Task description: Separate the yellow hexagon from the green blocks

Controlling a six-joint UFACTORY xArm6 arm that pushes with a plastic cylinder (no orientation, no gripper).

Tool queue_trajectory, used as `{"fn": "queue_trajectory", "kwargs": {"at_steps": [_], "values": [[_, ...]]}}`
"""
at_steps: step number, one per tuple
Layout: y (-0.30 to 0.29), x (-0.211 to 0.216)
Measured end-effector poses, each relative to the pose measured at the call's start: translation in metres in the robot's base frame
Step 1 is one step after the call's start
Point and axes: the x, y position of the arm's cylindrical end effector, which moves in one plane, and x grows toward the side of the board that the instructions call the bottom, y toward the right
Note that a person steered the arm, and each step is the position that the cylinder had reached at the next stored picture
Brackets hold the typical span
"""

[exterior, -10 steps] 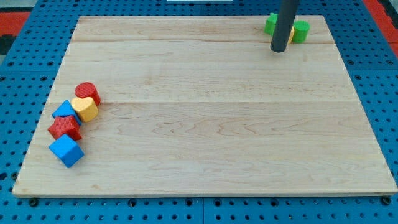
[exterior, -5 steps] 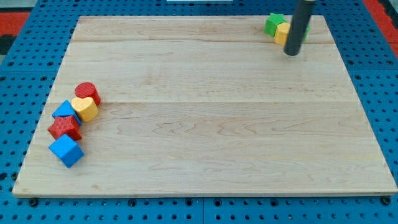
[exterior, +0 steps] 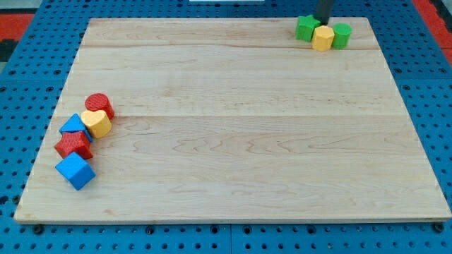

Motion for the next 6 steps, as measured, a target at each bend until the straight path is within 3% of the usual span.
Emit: {"fn": "queue_trajectory", "kwargs": {"at_steps": [2, 3, 4, 5, 6], "values": [[0.008, 0.056], [-0.006, 0.108], [-0.012, 0.112], [-0.078, 0.118], [-0.151, 0.196]]}}
